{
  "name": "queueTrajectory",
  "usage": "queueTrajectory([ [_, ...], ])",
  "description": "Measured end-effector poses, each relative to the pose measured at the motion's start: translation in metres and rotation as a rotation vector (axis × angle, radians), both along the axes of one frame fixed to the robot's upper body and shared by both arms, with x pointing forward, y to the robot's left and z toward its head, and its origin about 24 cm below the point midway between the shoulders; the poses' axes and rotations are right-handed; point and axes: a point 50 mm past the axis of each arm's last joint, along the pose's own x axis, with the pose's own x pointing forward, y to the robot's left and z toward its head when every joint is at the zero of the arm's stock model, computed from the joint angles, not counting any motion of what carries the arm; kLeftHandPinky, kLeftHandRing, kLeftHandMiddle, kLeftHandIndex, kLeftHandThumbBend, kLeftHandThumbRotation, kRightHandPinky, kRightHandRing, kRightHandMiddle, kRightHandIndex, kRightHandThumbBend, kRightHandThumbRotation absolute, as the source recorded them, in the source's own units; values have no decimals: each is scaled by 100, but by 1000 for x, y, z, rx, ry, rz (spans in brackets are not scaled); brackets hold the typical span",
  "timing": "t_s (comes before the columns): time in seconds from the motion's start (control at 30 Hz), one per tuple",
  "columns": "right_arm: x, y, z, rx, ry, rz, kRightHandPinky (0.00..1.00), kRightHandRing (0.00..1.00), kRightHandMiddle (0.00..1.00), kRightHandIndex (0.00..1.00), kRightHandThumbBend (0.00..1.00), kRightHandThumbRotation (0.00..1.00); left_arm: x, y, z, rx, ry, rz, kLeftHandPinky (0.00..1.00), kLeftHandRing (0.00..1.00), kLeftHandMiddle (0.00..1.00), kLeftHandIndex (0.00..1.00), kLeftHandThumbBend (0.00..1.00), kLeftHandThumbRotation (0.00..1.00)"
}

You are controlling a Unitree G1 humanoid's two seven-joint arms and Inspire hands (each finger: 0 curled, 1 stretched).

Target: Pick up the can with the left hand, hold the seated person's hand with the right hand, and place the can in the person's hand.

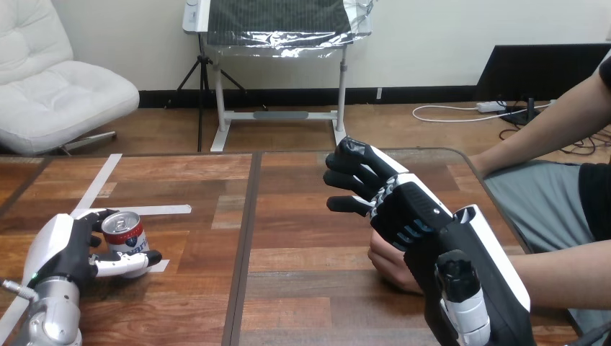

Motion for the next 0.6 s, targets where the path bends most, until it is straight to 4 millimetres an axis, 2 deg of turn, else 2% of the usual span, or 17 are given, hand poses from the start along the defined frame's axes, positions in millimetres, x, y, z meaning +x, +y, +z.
queueTrajectory([
  [0.6,0,0,0,2,0,0,81,87,89,89,81,100,1,-3,0,37,-10,-12,56,64,68,71,83,18],
])
